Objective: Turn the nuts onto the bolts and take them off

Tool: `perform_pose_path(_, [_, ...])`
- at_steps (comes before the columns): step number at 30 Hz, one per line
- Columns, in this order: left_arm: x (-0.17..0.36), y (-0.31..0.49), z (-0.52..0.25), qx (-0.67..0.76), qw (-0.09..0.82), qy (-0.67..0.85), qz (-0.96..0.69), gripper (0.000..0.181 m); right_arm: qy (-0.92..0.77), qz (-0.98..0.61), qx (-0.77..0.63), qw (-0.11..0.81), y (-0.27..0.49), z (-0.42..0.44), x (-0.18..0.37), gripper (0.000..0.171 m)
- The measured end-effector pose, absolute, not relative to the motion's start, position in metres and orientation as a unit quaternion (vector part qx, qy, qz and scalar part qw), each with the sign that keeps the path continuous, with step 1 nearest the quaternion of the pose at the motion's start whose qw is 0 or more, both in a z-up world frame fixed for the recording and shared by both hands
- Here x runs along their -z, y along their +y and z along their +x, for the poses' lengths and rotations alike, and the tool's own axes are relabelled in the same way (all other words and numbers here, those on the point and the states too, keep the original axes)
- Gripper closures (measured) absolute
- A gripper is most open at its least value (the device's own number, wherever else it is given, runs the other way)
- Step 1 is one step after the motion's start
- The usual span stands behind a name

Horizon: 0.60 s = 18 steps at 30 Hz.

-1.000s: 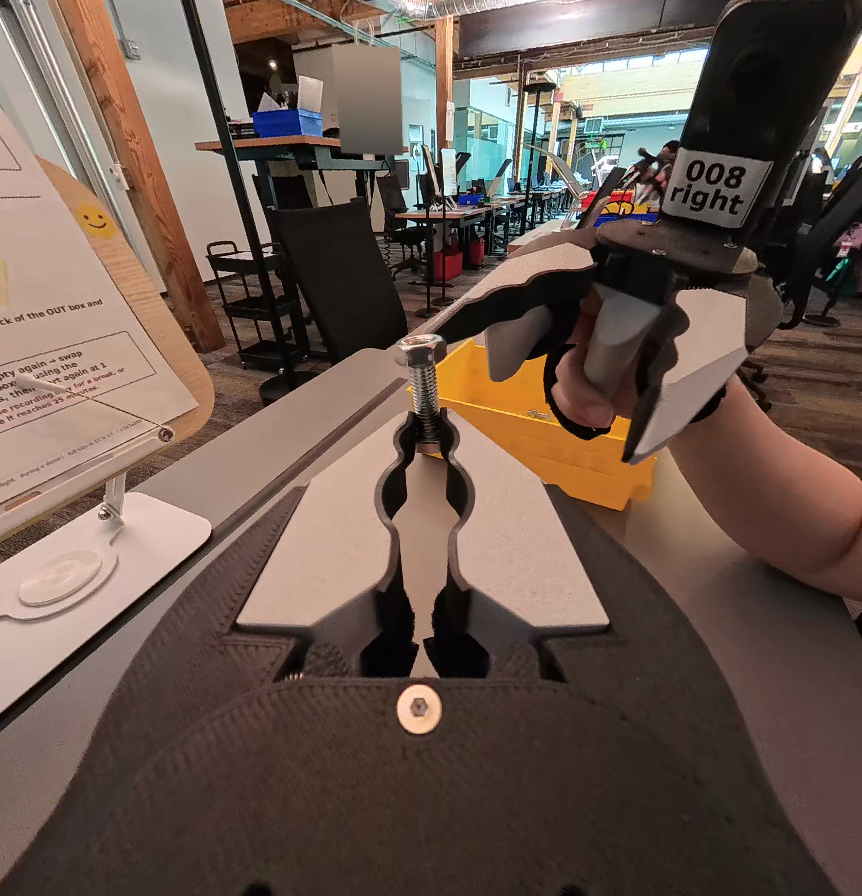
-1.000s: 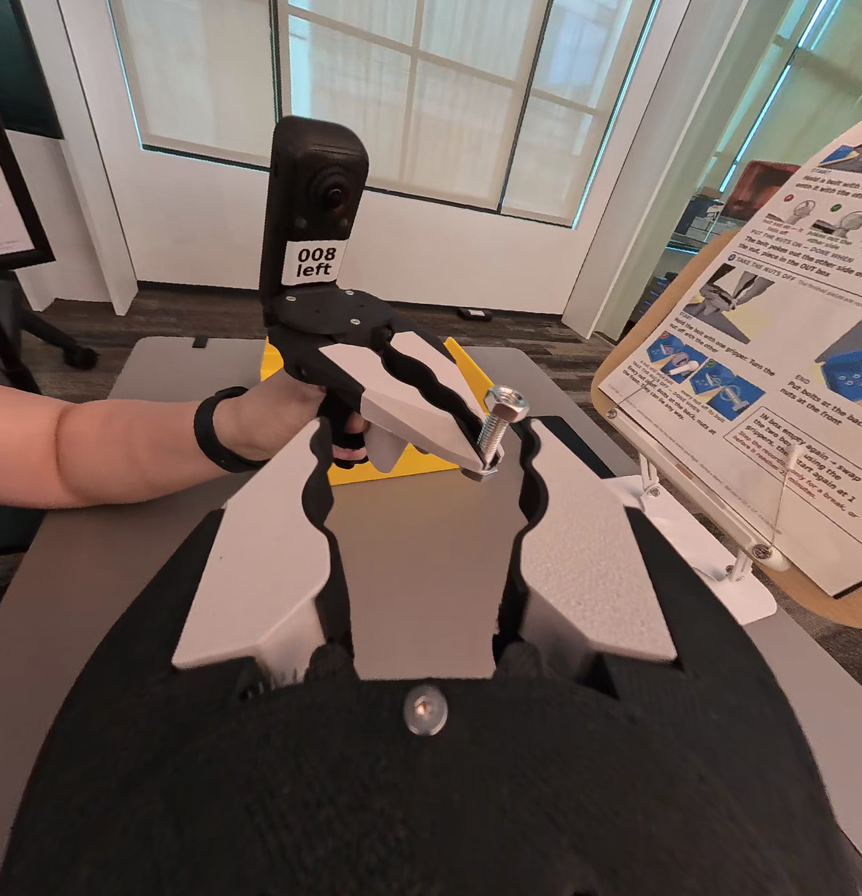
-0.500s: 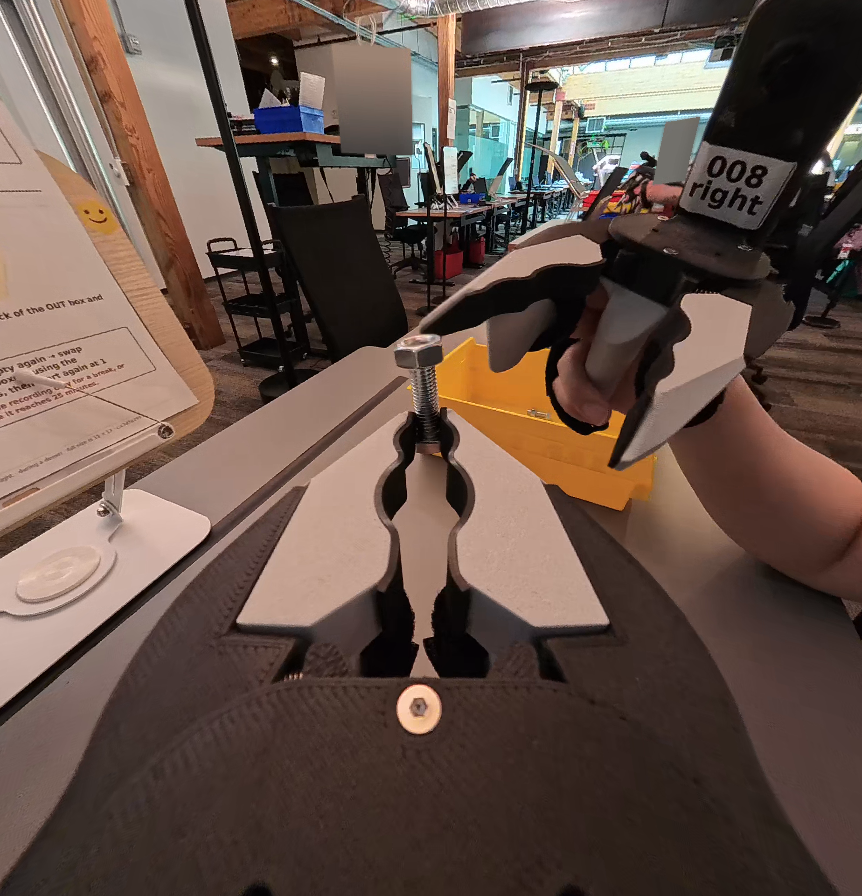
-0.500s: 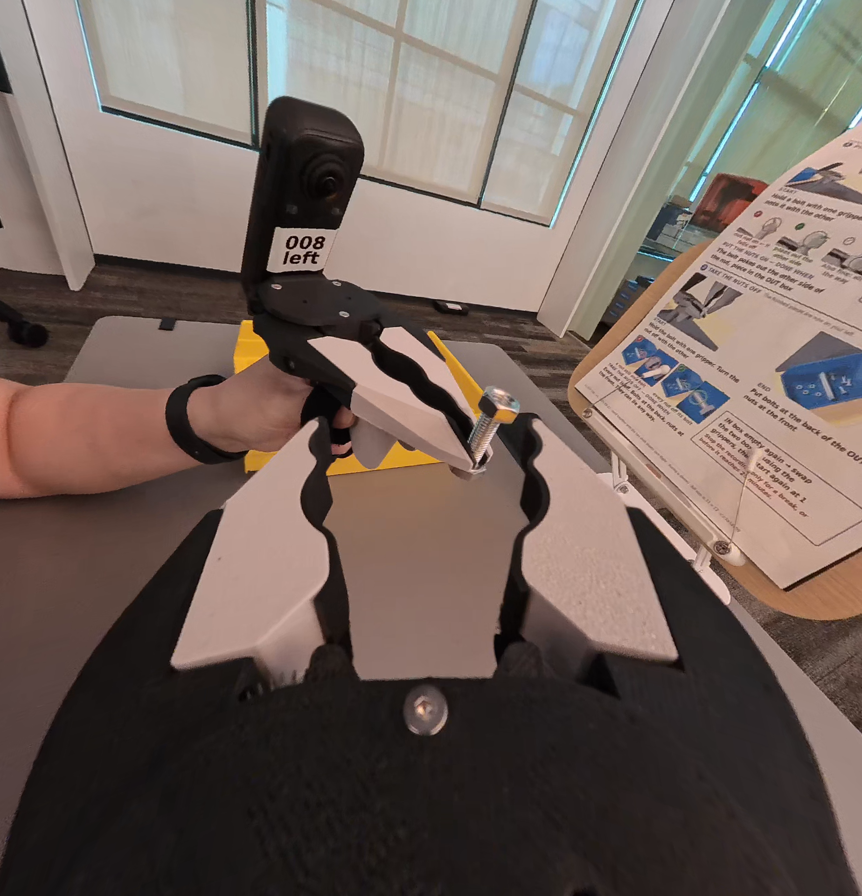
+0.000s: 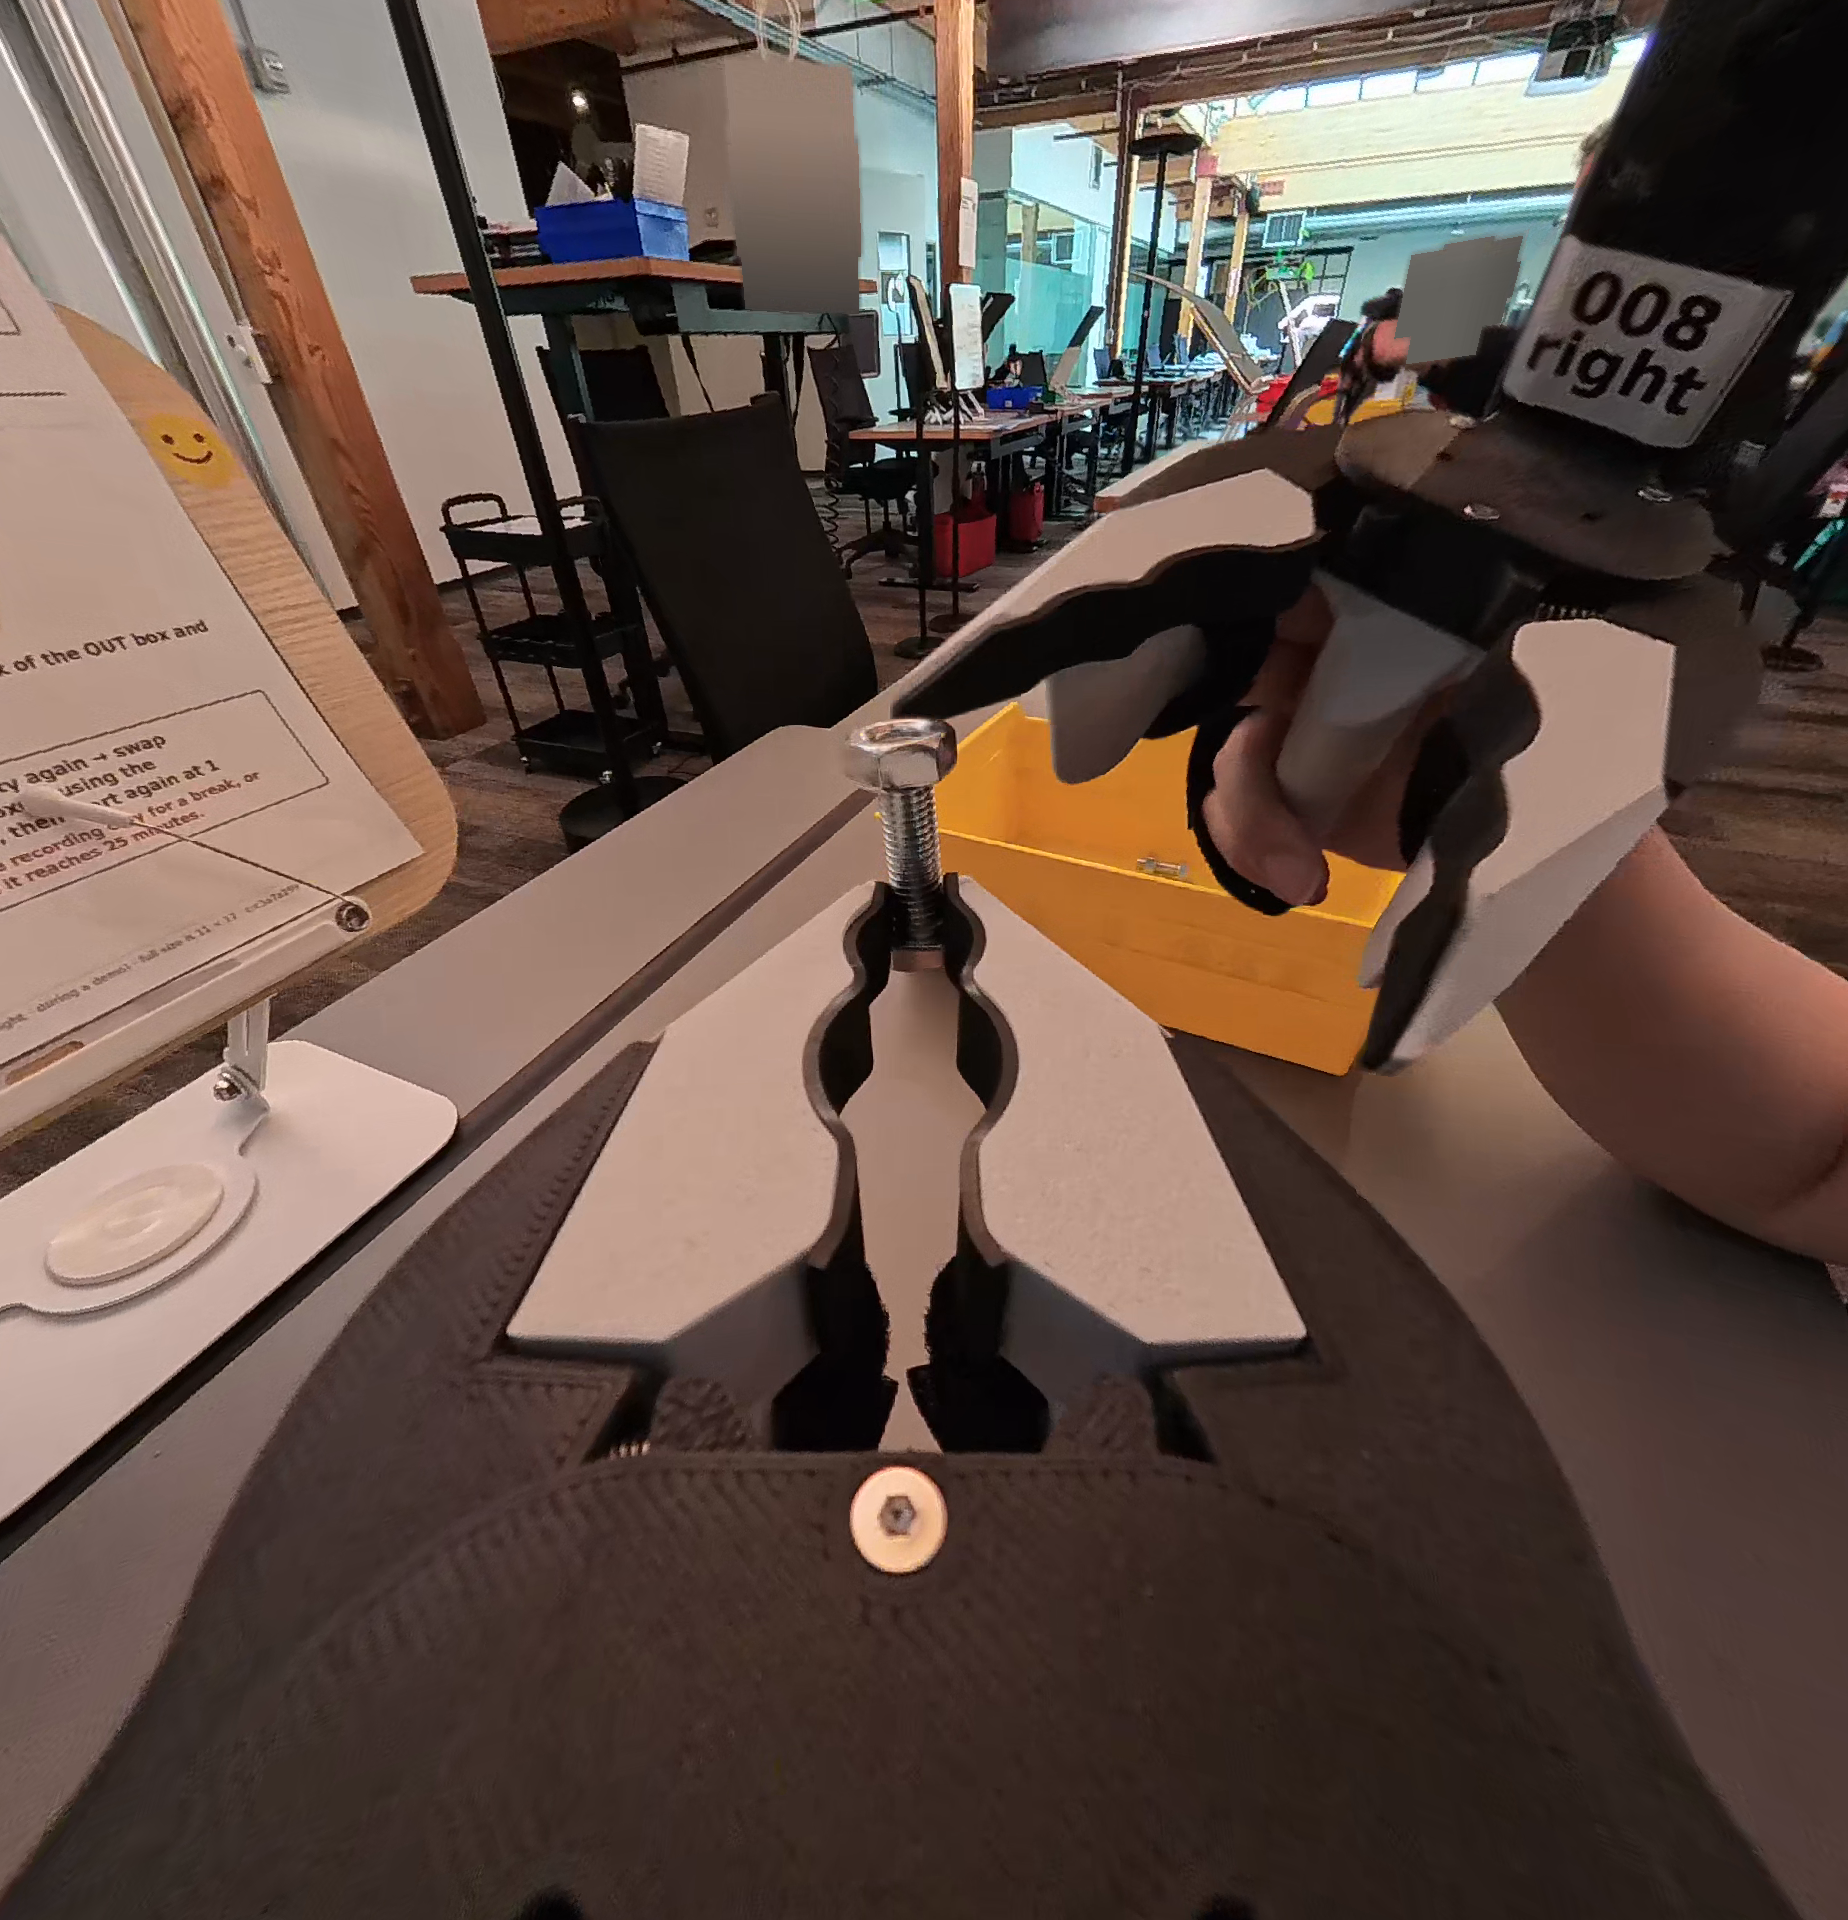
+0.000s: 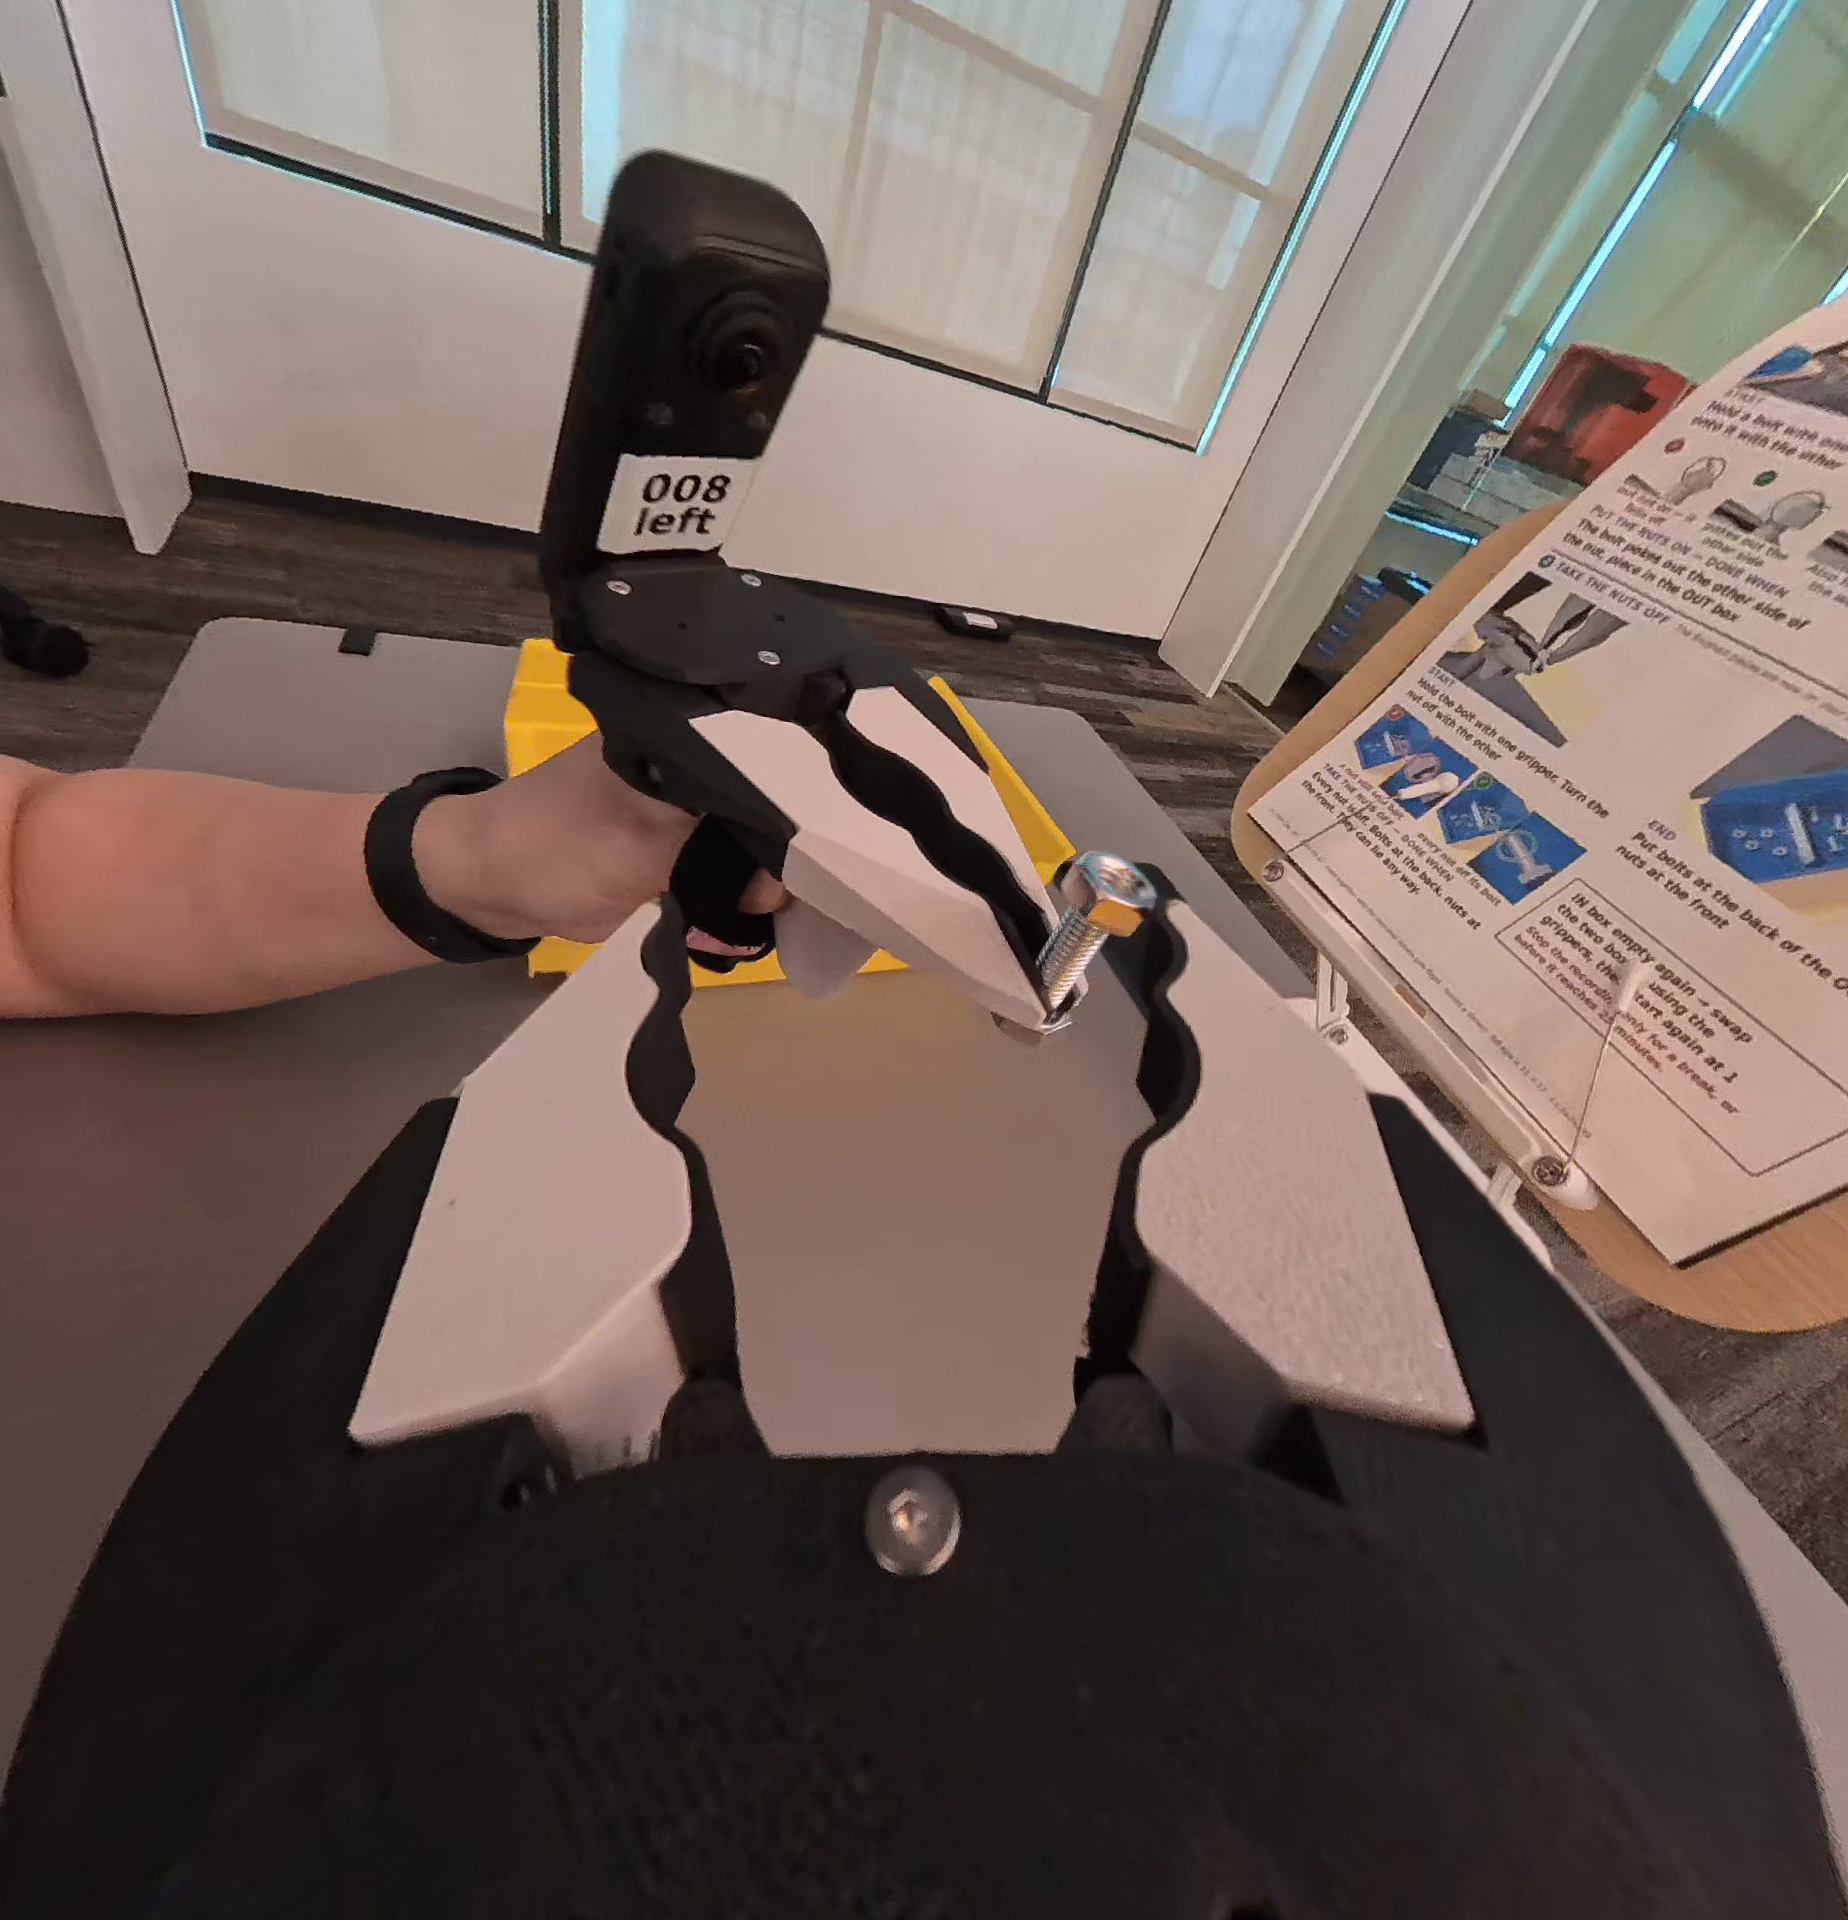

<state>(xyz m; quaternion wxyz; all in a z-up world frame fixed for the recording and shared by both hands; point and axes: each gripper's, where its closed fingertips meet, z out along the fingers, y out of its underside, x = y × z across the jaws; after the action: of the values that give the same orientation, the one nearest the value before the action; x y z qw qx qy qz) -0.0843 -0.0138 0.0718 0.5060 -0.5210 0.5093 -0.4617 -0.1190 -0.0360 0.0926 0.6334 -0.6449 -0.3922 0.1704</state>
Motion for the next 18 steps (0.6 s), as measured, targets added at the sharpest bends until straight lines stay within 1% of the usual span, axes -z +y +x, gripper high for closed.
perform_pose_path(3, [-0.071, -0.013, -0.084, 0.454, 0.510, 0.509, -0.524, 0.174, -0.401, -0.651, -0.162, 0.623, -0.036, -0.120, -0.088, 0.081])
perform_pose_path(4, [-0.071, -0.011, -0.085, 0.454, 0.511, 0.508, -0.525, 0.174, -0.406, -0.652, -0.160, 0.620, -0.038, -0.120, -0.087, 0.084])
perform_pose_path(5, [-0.072, -0.010, -0.085, 0.456, 0.511, 0.505, -0.526, 0.174, -0.414, -0.649, -0.166, 0.617, -0.042, -0.121, -0.088, 0.094])
perform_pose_path(7, [-0.072, -0.010, -0.086, 0.464, 0.506, 0.502, -0.526, 0.174, -0.406, -0.640, -0.180, 0.626, -0.045, -0.122, -0.095, 0.097])
perform_pose_path(8, [-0.073, -0.011, -0.086, 0.467, 0.504, 0.502, -0.525, 0.174, -0.396, -0.640, -0.175, 0.635, -0.042, -0.119, -0.098, 0.093])
perform_pose_path(10, [-0.072, -0.013, -0.085, 0.469, 0.503, 0.505, -0.522, 0.174, -0.385, -0.645, -0.155, 0.642, -0.034, -0.114, -0.096, 0.077])
perform_pose_path(11, [-0.072, -0.016, -0.084, 0.469, 0.501, 0.509, -0.519, 0.174, -0.389, -0.649, -0.147, 0.637, -0.032, -0.113, -0.093, 0.072])
perform_pose_path(13, [-0.072, -0.020, -0.082, 0.469, 0.500, 0.514, -0.516, 0.174, -0.403, -0.656, -0.155, 0.619, -0.034, -0.119, -0.084, 0.068])
perform_pose_path(14, [-0.072, -0.021, -0.081, 0.470, 0.499, 0.514, -0.516, 0.174, -0.413, -0.656, -0.164, 0.610, -0.037, -0.123, -0.081, 0.069])
perform_pose_path(18, [-0.072, -0.013, -0.085, 0.473, 0.499, 0.501, -0.526, 0.174, -0.438, -0.655, -0.154, 0.595, -0.048, -0.122, -0.081, 0.095])
